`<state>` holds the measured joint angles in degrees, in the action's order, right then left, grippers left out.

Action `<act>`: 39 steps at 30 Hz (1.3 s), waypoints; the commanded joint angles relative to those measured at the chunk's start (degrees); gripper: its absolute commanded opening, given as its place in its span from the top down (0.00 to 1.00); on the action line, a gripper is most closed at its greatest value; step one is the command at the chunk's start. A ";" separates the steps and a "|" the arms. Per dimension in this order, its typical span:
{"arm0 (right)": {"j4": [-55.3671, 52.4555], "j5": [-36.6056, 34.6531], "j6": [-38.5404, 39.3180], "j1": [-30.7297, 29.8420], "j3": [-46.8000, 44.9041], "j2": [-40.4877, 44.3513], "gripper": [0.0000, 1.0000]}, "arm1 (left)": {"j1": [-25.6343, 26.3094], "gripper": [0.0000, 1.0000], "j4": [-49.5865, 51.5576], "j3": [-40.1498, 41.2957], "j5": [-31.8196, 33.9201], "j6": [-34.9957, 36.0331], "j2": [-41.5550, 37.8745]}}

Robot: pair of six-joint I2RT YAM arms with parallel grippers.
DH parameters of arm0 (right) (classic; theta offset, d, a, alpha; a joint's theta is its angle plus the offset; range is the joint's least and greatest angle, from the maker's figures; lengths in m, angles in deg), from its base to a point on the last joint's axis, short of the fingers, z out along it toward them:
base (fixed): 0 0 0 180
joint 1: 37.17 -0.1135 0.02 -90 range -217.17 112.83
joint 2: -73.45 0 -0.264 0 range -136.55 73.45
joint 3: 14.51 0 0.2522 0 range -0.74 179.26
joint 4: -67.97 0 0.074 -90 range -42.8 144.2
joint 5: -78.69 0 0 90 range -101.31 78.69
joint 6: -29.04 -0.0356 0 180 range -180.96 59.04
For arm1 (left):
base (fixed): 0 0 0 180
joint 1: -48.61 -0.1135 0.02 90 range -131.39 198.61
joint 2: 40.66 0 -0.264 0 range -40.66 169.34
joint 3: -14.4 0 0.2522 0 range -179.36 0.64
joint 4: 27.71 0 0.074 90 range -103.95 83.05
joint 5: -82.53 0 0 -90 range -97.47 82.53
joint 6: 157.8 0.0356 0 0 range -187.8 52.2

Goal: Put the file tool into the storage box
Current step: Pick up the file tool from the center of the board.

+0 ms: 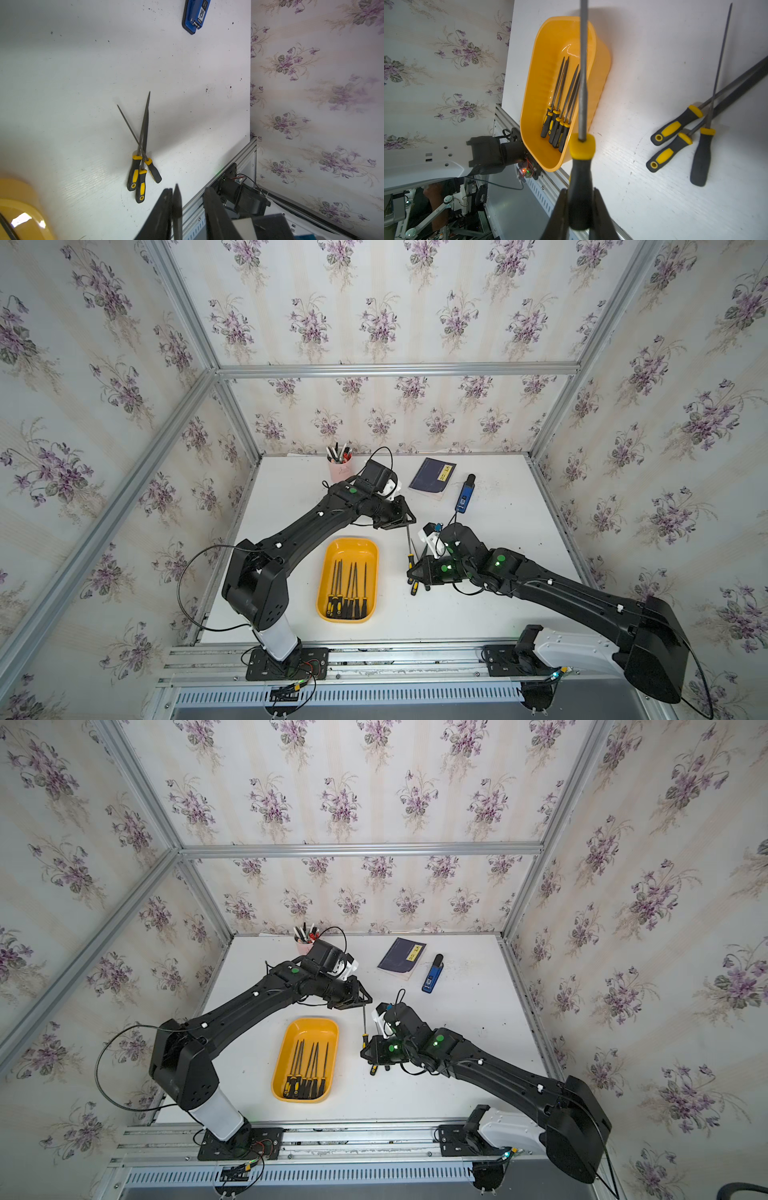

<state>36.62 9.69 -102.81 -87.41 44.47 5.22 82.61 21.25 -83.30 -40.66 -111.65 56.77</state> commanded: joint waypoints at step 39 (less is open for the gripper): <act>1.60 0.91 -1.20 -0.22 -1.25 3.43 1.00 | -0.68 0.50 -6.46 5.14 -1.68 -3.26 -7.11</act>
<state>39.00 11.87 -104.23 -87.63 42.63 8.69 82.02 14.04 -76.53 -41.42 -113.40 49.08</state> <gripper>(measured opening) 0.169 0.503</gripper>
